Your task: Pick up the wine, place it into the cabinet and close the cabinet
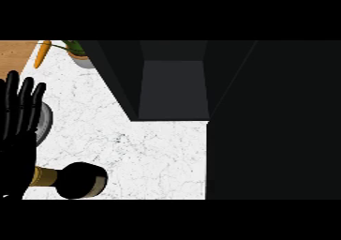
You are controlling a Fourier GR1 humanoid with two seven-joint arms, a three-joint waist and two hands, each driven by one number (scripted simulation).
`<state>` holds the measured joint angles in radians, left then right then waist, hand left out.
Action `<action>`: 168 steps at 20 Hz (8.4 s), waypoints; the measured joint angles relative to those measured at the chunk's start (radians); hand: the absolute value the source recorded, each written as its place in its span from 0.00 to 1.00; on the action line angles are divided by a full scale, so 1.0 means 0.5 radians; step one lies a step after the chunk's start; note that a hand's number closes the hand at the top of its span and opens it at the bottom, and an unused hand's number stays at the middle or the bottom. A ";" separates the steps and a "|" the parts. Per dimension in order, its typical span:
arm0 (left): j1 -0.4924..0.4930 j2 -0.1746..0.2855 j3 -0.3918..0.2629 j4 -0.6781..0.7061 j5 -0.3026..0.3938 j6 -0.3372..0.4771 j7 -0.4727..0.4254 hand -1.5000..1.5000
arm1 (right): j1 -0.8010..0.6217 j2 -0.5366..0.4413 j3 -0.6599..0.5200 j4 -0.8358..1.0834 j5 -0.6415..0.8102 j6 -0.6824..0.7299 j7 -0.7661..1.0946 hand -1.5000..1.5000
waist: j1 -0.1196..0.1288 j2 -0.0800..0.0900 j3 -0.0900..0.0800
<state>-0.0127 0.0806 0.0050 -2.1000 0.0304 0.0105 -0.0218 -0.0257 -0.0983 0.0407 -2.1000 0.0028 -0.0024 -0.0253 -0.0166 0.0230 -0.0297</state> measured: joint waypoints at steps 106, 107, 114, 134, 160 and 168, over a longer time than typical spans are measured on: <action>0.191 0.211 0.539 1.791 0.043 -1.392 -0.724 0.00 | -0.163 -0.394 1.188 -0.817 0.189 -0.993 1.307 0.00 | -0.003 -0.055 0.056; 0.201 0.208 0.527 1.816 0.036 -1.397 -0.740 0.00 | -0.162 -0.416 1.173 -0.820 0.190 -0.990 1.311 0.00 | -0.002 -0.055 0.056; 0.139 0.197 0.454 1.985 -0.001 -1.386 -0.796 0.00 | -0.121 -0.480 1.196 -0.820 0.196 -1.025 1.260 0.00 | 0.000 -0.055 0.057; -0.007 0.181 0.372 2.245 -0.013 -1.181 -1.117 1.00 | -0.163 -0.565 1.218 -0.818 0.201 -1.101 1.256 0.00 | 0.003 -0.057 0.057; 0.050 -0.146 0.065 1.787 0.108 -0.790 -1.033 1.00 | -0.006 -0.684 1.206 -0.821 0.176 -1.127 1.055 0.00 | 0.016 -0.058 0.059; 0.110 -0.159 -0.270 1.391 0.243 -0.493 -0.757 1.00 | 0.085 -0.730 1.219 -0.825 0.168 -1.141 0.938 0.00 | 0.010 -0.058 0.059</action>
<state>0.0421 0.0013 -0.1299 -1.4047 0.1521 -0.2361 -0.4003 0.0170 -0.4632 0.6503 -2.5126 0.0870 -0.5731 0.4436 -0.0118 -0.0061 0.0000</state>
